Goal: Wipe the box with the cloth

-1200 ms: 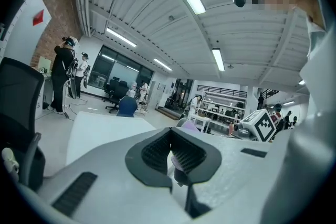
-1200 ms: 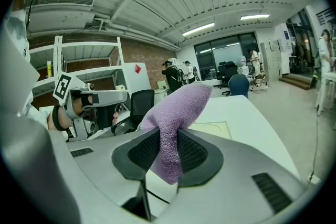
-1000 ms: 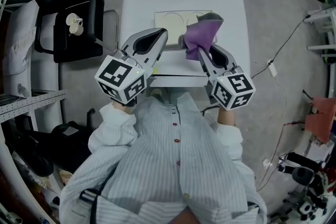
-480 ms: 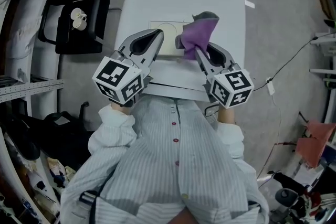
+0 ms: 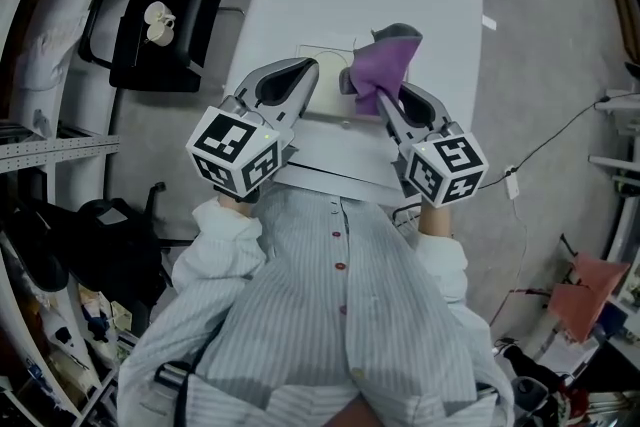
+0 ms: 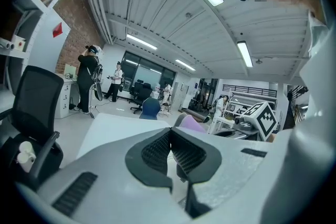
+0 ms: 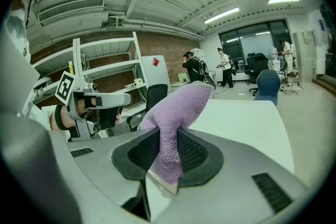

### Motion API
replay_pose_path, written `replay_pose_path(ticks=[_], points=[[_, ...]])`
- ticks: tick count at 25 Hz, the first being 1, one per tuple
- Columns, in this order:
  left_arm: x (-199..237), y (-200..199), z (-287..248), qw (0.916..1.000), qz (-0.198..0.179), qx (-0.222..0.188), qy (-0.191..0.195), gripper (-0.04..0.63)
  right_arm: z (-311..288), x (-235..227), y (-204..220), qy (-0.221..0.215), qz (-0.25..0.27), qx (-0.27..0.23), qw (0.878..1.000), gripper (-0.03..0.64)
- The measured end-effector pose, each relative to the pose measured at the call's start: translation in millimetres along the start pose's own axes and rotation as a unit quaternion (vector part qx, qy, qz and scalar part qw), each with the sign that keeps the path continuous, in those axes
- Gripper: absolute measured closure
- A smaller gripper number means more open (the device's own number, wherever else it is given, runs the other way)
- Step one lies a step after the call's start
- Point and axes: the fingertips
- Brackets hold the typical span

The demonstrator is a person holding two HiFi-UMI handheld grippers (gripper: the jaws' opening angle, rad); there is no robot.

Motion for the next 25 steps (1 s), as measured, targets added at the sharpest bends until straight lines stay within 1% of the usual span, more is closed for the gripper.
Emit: replay_pose_path(ticks=[5,8,16,21,25], points=[[16.2,6.3,-4.1,0.9999,0.007,0.013,-0.008,0.586,-11.0,-3.9,-3.6,-0.001,0.0,0.002,1.0,0.519],[30.6,17.4,-5.2,0.9992,0.018,0.027,-0.024,0.586,-21.3,-2.4,-8.4,-0.01,0.006,0.004,1.0,0.519],[67.6,50.8,-3.3,0.9948,0.046,0.062,-0.066,0.586,-68.4,12.7,-13.2,-0.062,0.035,0.031,0.997,0.518],[82.4,70.7,-3.4,0.9912,0.057,0.088,-0.081,0.584,-95.9,18.5,-14.1,-0.088,0.048,0.047,0.994,0.518],[89.1,91.9,-2.3,0.9867,0.076,0.113,-0.088,0.583,-116.8,24.2,-6.4,-0.11,0.06,0.069,0.99,0.518]])
Point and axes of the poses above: the fingertips, and each gripper's own axes: z backward along the fingers, x to its left, y out of its underside, and after that the axes turned 11 degrees about z, right-handed
